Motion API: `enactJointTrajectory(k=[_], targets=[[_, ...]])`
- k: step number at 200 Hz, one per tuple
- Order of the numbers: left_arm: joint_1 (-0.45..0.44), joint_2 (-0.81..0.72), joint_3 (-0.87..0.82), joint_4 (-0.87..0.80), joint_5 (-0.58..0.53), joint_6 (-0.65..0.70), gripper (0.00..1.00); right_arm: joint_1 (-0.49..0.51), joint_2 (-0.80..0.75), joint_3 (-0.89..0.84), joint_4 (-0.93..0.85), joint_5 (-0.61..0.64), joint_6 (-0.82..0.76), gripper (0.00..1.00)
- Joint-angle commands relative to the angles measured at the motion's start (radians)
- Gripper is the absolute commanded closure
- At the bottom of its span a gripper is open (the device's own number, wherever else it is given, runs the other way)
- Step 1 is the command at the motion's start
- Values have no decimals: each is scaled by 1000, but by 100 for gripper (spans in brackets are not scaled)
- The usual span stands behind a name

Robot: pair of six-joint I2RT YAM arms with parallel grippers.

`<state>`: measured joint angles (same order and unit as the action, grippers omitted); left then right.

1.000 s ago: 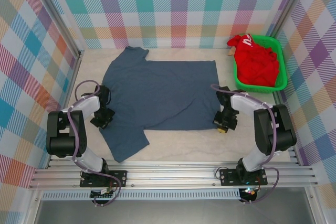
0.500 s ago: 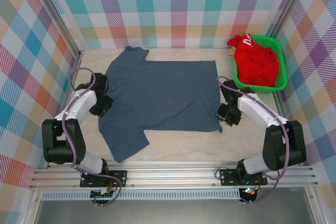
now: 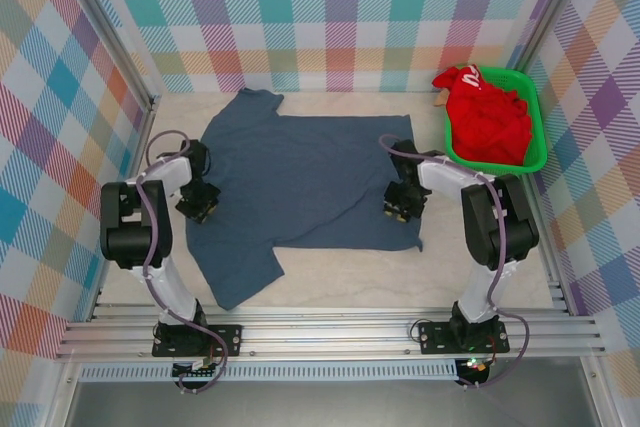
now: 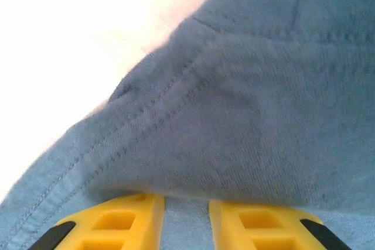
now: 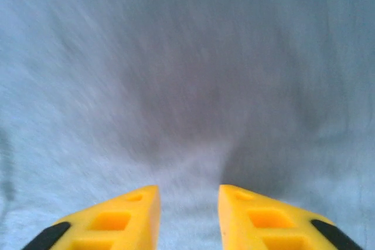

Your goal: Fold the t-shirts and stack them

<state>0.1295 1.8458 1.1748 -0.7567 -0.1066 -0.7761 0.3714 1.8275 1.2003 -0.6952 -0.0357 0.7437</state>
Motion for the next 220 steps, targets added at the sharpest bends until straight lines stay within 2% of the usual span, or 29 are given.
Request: enactJointTrajectory(k=[1, 24, 66, 104, 114, 140, 161, 193, 212, 220], targets=[[56, 59, 26, -20, -74, 96, 72, 17, 24, 46, -8, -47, -2, 62], [67, 76, 73, -26, -95, 125, 73, 14, 4, 53, -39, -21, 16, 58], [44, 70, 118, -6, 27, 143, 71, -5, 108, 57, -35, -57, 22, 65], [8, 47, 122, 7, 84, 130, 69, -68, 199, 111, -100, 50, 22, 67], [-1, 62, 117, 13, 109, 123, 69, -99, 212, 123, -91, 33, 5, 66], [-43, 101, 97, 36, 159, 97, 69, -116, 273, 271, -187, 102, -31, 66], [-79, 119, 93, 64, 183, 74, 69, -167, 315, 335, -221, 76, -38, 65], [-114, 159, 147, 57, 193, 45, 69, -226, 348, 385, -213, 22, -72, 65], [-126, 133, 171, 18, 153, 43, 69, -224, 322, 400, -221, 23, -105, 62], [-134, 98, 172, -8, 118, 44, 66, -221, 285, 381, -211, 27, -109, 60]])
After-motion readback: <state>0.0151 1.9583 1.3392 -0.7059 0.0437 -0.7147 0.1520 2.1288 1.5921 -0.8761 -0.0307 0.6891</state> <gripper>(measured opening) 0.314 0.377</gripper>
